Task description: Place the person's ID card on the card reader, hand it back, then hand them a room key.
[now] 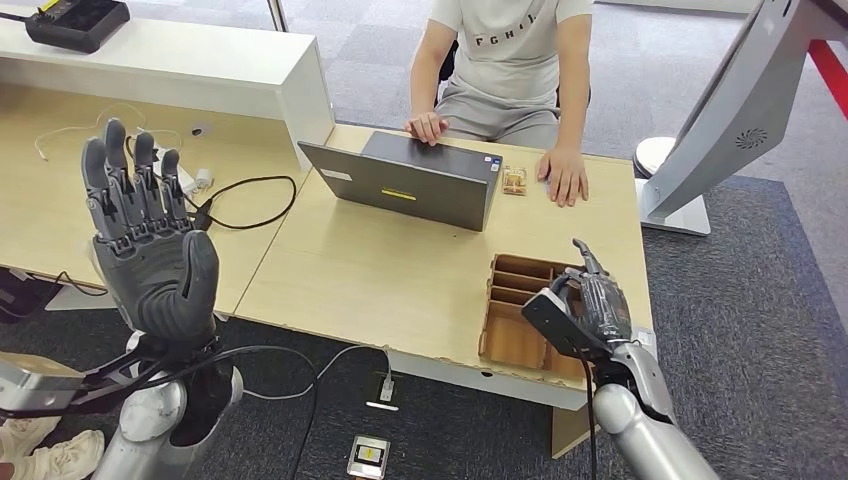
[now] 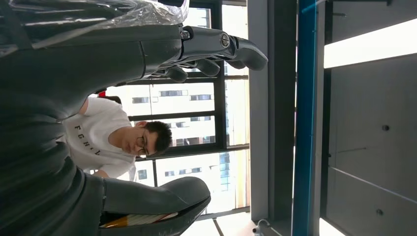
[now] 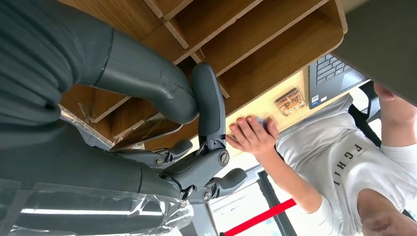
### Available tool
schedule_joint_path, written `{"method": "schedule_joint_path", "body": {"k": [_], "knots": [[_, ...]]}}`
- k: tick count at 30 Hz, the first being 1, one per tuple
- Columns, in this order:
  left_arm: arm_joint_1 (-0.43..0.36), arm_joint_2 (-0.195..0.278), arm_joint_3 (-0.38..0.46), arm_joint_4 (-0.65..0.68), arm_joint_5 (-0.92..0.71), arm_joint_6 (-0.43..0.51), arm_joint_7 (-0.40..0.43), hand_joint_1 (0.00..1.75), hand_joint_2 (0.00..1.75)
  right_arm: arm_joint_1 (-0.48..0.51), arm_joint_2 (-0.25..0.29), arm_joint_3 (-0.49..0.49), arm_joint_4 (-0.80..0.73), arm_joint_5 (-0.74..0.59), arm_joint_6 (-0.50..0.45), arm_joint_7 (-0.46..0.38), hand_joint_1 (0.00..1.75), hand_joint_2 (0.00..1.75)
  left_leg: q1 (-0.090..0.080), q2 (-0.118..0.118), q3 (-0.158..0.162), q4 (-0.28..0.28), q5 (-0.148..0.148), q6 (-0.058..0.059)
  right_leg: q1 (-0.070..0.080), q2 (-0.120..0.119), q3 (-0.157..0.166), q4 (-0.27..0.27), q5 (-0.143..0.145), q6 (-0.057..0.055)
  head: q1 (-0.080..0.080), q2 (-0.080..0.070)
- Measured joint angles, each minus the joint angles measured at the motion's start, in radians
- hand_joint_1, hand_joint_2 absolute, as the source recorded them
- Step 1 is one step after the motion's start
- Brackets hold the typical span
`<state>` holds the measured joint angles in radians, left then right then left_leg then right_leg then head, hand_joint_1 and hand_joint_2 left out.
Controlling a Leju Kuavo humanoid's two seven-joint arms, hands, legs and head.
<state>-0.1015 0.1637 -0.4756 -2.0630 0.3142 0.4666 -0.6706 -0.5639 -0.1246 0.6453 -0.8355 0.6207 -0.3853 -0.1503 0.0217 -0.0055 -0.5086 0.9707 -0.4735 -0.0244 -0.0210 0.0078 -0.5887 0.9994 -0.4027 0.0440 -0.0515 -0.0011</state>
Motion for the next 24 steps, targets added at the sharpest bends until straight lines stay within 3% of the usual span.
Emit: {"method": "schedule_joint_path", "body": {"k": [5, 7, 9, 11, 24], "knots": [[0.000, 0.000, -0.001, 0.000, -0.002, 0.009, -0.002, 0.00, 1.75, -0.006, 0.005, 0.004, 0.012, -0.001, 0.002, -0.001, 1.71, 1.75, 0.000, 0.000, 0.000, 0.000, 0.000, 0.000, 0.000, 0.000, 0.000, 0.000, 0.000, 0.000, 0.000, 0.000], [0.000, 0.000, -0.001, 0.000, -0.003, 0.014, -0.003, 0.00, 1.75, -0.008, 0.007, 0.005, 0.017, -0.002, 0.002, -0.005, 1.21, 1.75, 0.000, 0.000, 0.000, 0.000, 0.000, 0.000, 0.000, 0.000, 0.000, 0.000, 0.000, 0.000, 0.000, 0.000], [0.001, 0.000, -0.001, 0.000, -0.004, 0.016, -0.003, 0.00, 1.75, -0.011, 0.010, 0.006, 0.022, -0.005, 0.003, -0.009, 0.42, 1.75, 0.000, 0.000, 0.000, 0.000, 0.000, 0.000, 0.000, 0.000, 0.000, 0.000, 0.000, 0.000, 0.000, 0.000], [0.001, 0.000, -0.001, 0.000, -0.005, 0.018, -0.004, 0.00, 1.75, -0.013, 0.013, 0.006, 0.028, -0.009, 0.002, -0.014, 0.04, 1.75, 0.000, 0.000, 0.000, 0.000, 0.000, 0.000, 0.000, 0.000, 0.000, 0.000, 0.000, 0.000, 0.000, 0.000], [0.002, 0.001, -0.001, 0.000, -0.006, 0.018, -0.006, 0.00, 1.75, -0.023, 0.023, 0.010, 0.049, -0.023, -0.003, -0.018, 0.00, 1.75, 0.000, 0.000, 0.001, 0.000, 0.000, 0.000, 0.000, 0.000, 0.001, 0.000, 0.000, 0.000, 0.000, 0.000]]}}
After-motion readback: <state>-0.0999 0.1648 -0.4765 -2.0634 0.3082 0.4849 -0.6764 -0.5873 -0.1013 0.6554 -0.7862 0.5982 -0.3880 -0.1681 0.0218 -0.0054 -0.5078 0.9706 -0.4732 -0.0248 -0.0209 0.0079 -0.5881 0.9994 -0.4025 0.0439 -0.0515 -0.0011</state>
